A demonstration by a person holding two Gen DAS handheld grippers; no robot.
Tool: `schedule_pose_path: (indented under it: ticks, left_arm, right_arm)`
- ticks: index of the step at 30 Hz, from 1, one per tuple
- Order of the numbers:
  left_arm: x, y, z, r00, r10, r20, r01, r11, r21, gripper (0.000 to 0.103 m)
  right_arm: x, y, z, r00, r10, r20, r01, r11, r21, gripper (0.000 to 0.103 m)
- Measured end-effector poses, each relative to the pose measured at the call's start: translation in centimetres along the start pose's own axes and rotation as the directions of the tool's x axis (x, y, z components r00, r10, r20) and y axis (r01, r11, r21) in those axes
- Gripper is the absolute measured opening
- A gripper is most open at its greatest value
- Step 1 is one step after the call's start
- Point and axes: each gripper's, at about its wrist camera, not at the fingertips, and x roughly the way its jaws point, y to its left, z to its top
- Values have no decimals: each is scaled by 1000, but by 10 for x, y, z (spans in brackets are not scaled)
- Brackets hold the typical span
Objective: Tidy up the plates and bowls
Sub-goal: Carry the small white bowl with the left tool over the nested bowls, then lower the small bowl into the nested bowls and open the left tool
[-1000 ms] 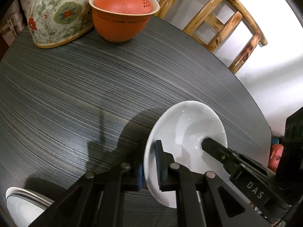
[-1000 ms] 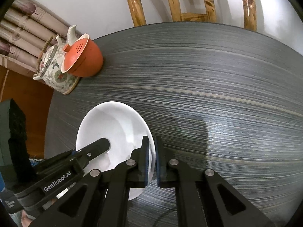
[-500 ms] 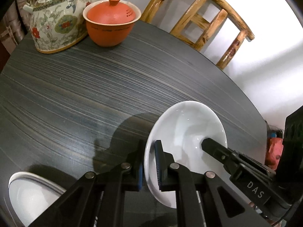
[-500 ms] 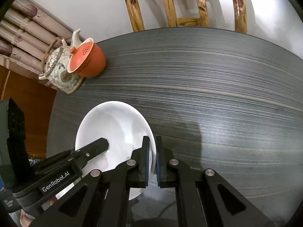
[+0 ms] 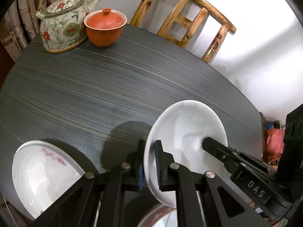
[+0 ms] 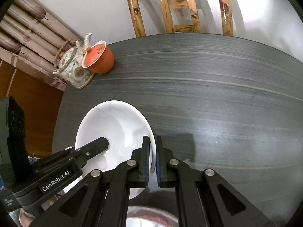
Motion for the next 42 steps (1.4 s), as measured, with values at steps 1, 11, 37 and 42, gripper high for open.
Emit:
schedule_pose_path:
  ticks: [1,11,37,42]
  left_arm:
    - [-2,-1,-3,1000,0,2,0,1000,5,10]
    - [-20,-8,-41,1000,-11,13,11,999,41,10]
    - [-48,-22,-129,1000,-8,-5,8,991,131,10]
    - [-39,-23,-139,1000,-6,-24,9,991,131,10]
  right_arm:
    - [-4,1,-3,1000,-2,6,2,1000,-4,7]
    - [-34,4,-42,998,-17,61,18,1000,-8,7]
    - [-73,2,-137,994,-13,104,6,997,73,7]
    - [-71,-6,-151,995,-19,95,11,996,89,7]
